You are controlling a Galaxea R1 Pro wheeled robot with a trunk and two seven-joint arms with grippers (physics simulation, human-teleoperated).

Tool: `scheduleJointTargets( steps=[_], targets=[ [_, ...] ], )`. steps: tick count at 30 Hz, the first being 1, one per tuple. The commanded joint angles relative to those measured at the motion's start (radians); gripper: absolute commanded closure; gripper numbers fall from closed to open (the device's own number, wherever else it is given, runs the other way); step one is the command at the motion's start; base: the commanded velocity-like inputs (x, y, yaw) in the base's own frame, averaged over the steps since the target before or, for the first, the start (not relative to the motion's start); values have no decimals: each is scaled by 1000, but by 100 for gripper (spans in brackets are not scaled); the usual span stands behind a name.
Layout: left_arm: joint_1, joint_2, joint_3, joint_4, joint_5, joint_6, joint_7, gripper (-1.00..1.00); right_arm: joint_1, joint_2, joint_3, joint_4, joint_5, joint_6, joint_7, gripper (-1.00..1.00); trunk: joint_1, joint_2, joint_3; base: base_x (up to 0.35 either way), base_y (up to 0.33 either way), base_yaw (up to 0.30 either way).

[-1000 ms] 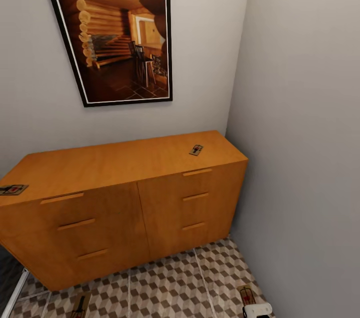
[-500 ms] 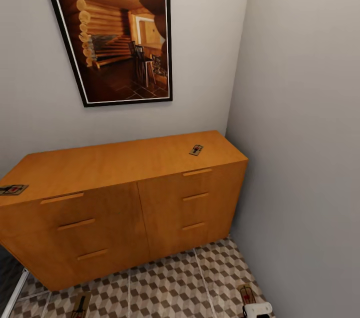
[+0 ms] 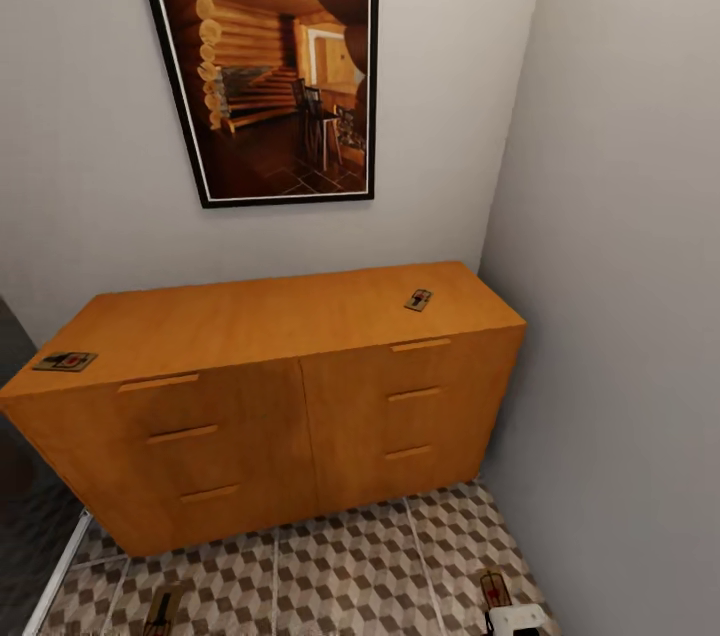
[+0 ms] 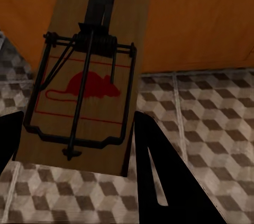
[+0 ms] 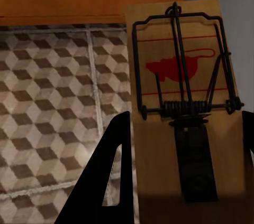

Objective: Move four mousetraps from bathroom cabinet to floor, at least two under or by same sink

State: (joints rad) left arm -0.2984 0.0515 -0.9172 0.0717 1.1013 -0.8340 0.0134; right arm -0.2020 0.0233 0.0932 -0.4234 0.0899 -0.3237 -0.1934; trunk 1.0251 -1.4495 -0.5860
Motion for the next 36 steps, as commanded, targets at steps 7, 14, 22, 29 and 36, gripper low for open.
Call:
scheduleJointTargets(
  steps=[7,14,22,29,36],
  targets=[
    [-1,-1,-8,2,0,-2,6,100,-1,0,3,1,7,0,-8,100,0,0,-7,0,0,252],
    [-1,0,-8,2,0,-2,8,100,-1,0,3,2,7,0,-8,100,0,0,-12,-22,14,254],
    [-1,1,-8,2,0,-2,8,100,-1,1,3,3,7,0,-8,100,0,0,-17,-207,167,264],
    [-1,1,-8,2,0,-2,8,100,-1,1,3,3,7,0,-8,100,0,0,-21,-214,173,270],
    [-1,1,-8,2,0,-2,5,100,-1,1,3,3,7,0,-8,100,0,0,-25,-44,32,272]
  ],
)
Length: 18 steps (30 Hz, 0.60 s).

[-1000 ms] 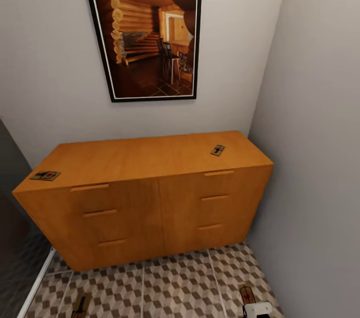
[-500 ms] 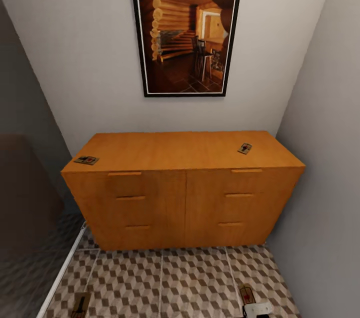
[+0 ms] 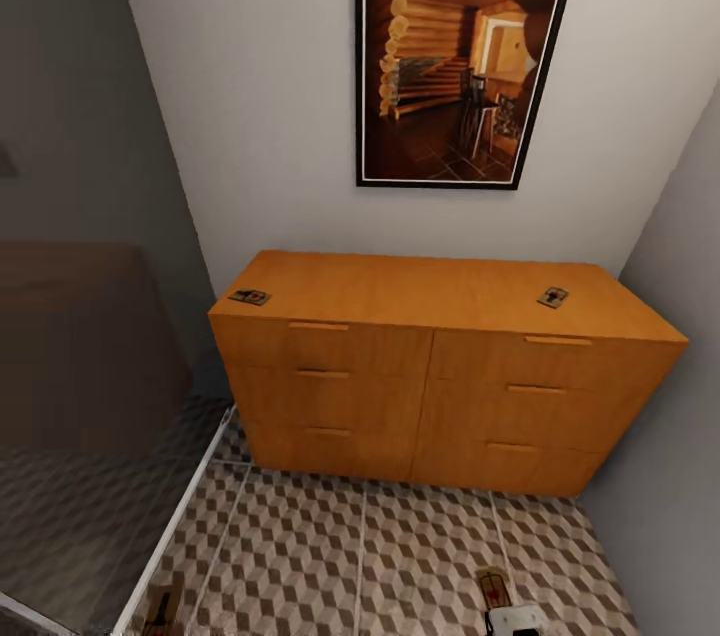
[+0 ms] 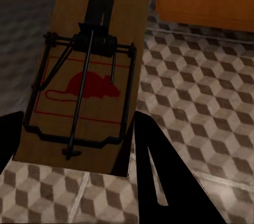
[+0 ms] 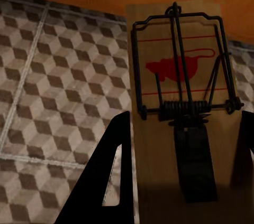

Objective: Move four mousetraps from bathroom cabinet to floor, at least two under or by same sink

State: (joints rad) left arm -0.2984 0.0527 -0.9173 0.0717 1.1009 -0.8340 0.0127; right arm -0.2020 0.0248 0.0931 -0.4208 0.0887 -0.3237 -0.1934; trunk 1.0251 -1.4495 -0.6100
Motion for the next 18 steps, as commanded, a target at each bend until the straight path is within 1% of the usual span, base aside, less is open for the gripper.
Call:
scheduleJointTargets(
  steps=[1,18],
  targets=[
    [-1,-1,-8,2,0,-2,6,100,0,0,4,1,8,0,-8,100,0,0,-1,-6,4,275],
    [-1,-1,-8,2,0,-2,7,100,0,1,5,2,8,0,-6,100,0,0,-5,-1,1,279]
  ],
)
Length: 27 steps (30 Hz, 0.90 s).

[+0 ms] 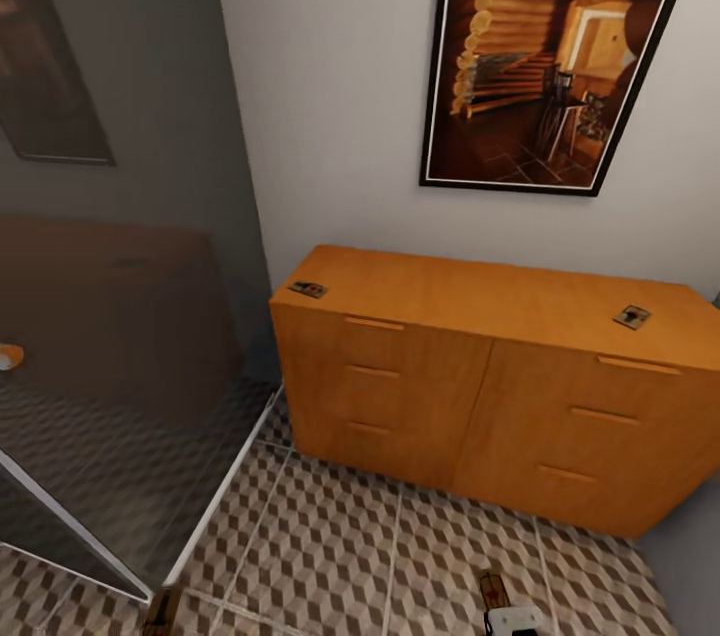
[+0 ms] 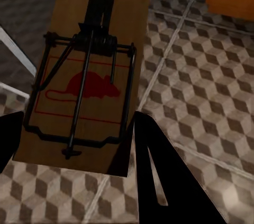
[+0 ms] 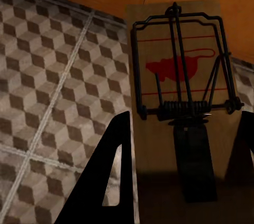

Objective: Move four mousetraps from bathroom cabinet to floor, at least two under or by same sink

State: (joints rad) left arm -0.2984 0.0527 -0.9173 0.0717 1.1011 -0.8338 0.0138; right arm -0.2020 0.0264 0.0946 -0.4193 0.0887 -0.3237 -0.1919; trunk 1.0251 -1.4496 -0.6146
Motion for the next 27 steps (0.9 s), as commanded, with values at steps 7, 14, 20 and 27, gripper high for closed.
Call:
scheduleJointTargets(
  steps=[7,14,20,27],
  targets=[
    [-1,-1,-8,2,0,-2,6,100,0,0,4,1,8,0,-8,100,0,0,-1,0,0,283],
    [-1,-2,-8,2,0,2,8,100,0,0,4,1,8,0,-8,100,0,0,-1,0,0,284],
    [-1,-2,-8,2,0,2,8,100,0,0,4,1,8,0,-8,100,0,0,-1,0,0,287],
    [-1,-2,-8,2,0,2,8,100,0,0,4,1,8,0,-8,100,0,0,-1,0,0,288]
  ],
)
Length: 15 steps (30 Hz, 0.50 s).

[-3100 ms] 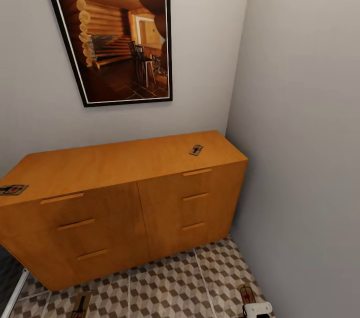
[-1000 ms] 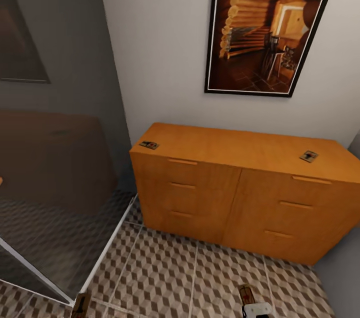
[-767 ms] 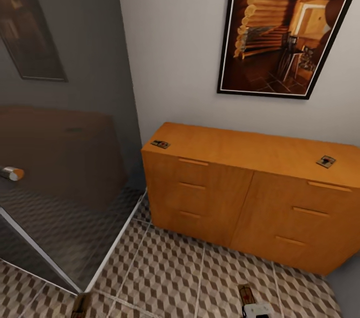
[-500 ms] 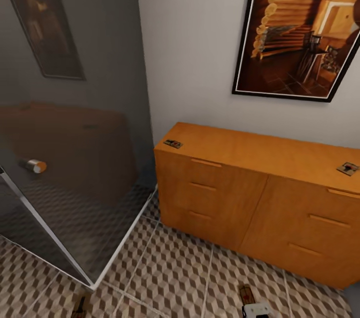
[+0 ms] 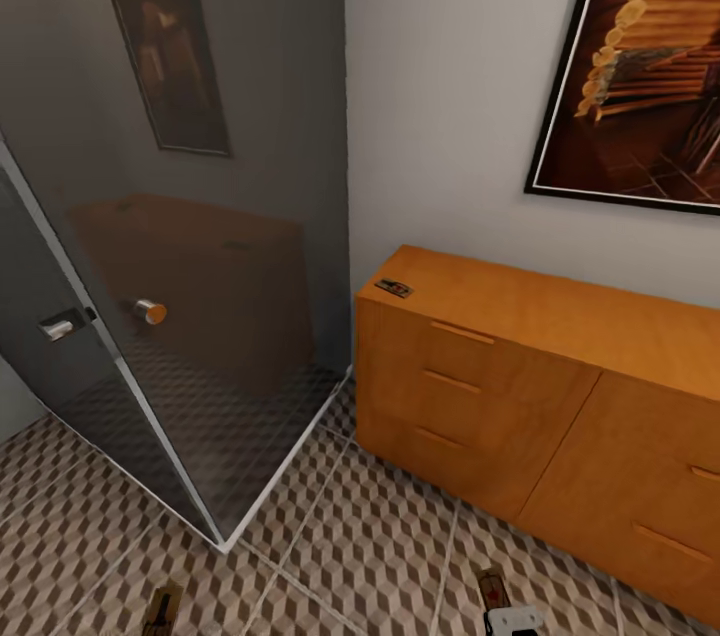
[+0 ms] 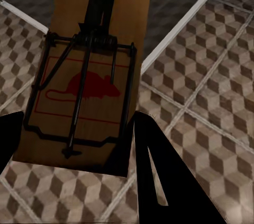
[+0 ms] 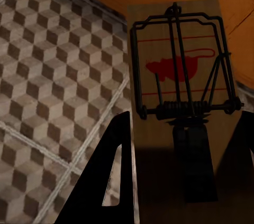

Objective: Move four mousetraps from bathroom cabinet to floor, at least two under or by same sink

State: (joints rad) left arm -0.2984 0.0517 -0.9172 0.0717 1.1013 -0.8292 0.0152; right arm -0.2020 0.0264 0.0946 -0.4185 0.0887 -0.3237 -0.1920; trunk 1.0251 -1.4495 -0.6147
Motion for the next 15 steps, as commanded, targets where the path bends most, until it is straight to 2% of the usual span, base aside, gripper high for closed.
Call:
scheduleJointTargets(
  steps=[1,15],
  targets=[
    [-1,-1,-8,2,0,-2,6,100,0,0,4,1,8,0,-7,100,0,0,-1,0,0,289],
    [-1,0,-8,2,0,-2,8,100,0,0,4,1,8,0,-7,100,0,0,-1,0,0,289]
  ],
)
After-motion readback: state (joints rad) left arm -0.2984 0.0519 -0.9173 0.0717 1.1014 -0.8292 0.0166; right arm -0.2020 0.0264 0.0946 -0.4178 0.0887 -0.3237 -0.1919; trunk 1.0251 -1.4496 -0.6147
